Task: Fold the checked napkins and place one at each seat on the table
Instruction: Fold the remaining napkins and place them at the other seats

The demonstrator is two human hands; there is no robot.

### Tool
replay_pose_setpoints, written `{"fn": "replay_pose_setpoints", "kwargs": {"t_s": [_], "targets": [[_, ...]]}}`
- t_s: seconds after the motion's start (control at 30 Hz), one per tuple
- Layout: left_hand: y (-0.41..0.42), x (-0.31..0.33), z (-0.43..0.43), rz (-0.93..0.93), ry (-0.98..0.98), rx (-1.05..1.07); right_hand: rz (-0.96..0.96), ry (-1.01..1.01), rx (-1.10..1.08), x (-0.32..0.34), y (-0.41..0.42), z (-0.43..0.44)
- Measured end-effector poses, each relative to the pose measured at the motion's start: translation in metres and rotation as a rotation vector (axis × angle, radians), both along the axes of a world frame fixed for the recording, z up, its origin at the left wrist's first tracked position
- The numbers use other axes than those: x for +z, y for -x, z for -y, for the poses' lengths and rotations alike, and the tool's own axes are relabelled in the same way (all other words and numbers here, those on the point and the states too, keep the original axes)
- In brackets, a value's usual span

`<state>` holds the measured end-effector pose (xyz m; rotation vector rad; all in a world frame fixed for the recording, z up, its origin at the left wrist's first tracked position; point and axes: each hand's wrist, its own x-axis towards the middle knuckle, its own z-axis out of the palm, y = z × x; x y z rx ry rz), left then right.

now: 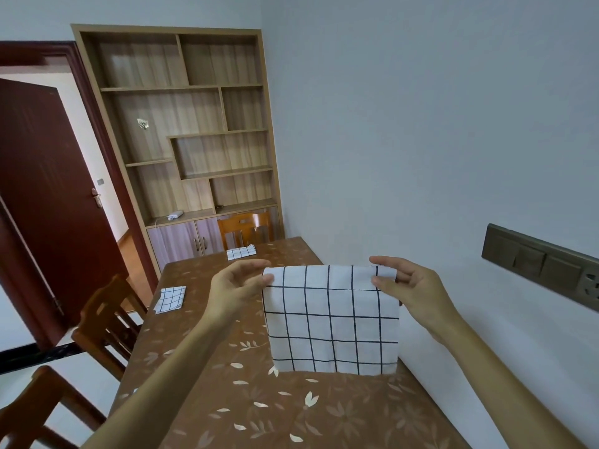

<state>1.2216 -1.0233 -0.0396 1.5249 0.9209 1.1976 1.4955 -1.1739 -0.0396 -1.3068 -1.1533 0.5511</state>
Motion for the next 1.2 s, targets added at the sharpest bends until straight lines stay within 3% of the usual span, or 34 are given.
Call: {"fn": "replay_pose_setpoints", "kwargs": {"t_s": [0.27, 0.37, 0.5, 0.57, 0.7, 0.87, 1.03, 1.2], "targets": [[0.000, 0.002, 0.002, -0.200, -0.305, 0.074, 0.191, -0.008, -0.125, 0.002, -0.010, -0.004], [-0.002, 0.002, 0.002, -0.373, -0.420, 0.089, 0.286, -0.031, -0.170, 0.004, -0.008, -0.006], [-0.014, 0.001, 0.010, -0.698, -0.542, -0.054, 0.337, -0.101, -0.126, 0.015, 0.009, -0.006], [-0.027, 0.002, 0.019, -0.746, -0.595, -0.159, 0.411, -0.125, -0.092, 0.022, 0.022, -0.006], [-0.050, 0.004, 0.031, -0.615, -0.631, -0.236, 0.560, -0.181, -0.020, 0.034, 0.046, -0.006], [-0.051, 0.005, 0.032, -0.289, -0.330, -0.217, 0.470, -0.119, -0.155, 0.030, 0.036, -0.002], [-0.043, 0.010, 0.032, -0.050, -0.035, -0.260, 0.129, 0.148, -0.130, 0.011, 0.015, 0.001], [-0.045, 0.015, 0.038, 0.068, 0.149, -0.313, -0.103, 0.116, 0.011, 0.004, 0.020, 0.003]]}}
